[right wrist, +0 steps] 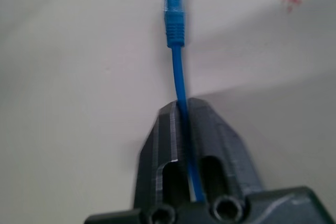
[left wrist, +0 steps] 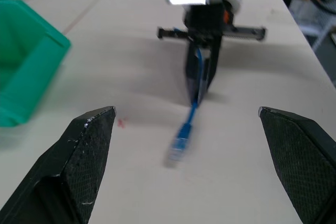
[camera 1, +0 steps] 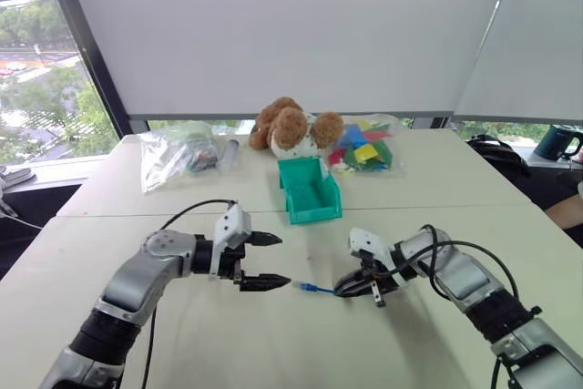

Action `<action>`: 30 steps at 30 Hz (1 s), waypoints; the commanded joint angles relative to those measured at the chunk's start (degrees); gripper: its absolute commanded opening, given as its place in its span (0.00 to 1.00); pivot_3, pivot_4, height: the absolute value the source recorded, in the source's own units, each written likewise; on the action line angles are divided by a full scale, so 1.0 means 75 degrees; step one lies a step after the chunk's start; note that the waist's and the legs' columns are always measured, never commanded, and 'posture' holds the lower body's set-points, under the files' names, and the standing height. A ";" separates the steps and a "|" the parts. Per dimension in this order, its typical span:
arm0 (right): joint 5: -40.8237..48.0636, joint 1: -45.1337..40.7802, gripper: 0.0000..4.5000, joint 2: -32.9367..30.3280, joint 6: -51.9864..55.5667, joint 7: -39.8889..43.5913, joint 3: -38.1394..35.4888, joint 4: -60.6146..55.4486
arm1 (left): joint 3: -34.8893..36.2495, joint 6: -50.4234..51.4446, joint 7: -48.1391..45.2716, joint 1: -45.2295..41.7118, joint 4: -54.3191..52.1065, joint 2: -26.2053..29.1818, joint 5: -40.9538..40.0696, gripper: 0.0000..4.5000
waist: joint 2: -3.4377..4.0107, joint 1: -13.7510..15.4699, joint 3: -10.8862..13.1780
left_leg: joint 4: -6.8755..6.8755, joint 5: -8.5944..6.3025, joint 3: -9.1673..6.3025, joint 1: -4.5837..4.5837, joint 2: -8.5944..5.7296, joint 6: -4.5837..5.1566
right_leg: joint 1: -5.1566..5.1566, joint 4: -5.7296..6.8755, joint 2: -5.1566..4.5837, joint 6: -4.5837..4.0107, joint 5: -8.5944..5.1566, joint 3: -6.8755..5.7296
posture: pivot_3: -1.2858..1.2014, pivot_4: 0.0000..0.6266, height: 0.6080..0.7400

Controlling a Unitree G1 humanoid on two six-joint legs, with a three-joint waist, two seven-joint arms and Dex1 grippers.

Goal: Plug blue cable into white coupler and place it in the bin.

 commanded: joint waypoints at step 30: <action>0.1609 0.3423 0.96 -0.1732 0.4072 -0.2654 -0.3474 -0.6878 | -0.1088 -0.4367 -0.1054 -0.1464 0.5183 -0.2020 0.2335 0.11 | 0.0000 0.0208 0.0000 | 0.0029 0.0000 -0.0014 -0.0098 -0.0003 0.0002 | -0.0071 -0.0003 -0.0010 -0.0001 0.0000 -0.0006 | 0.52 0.24 1.00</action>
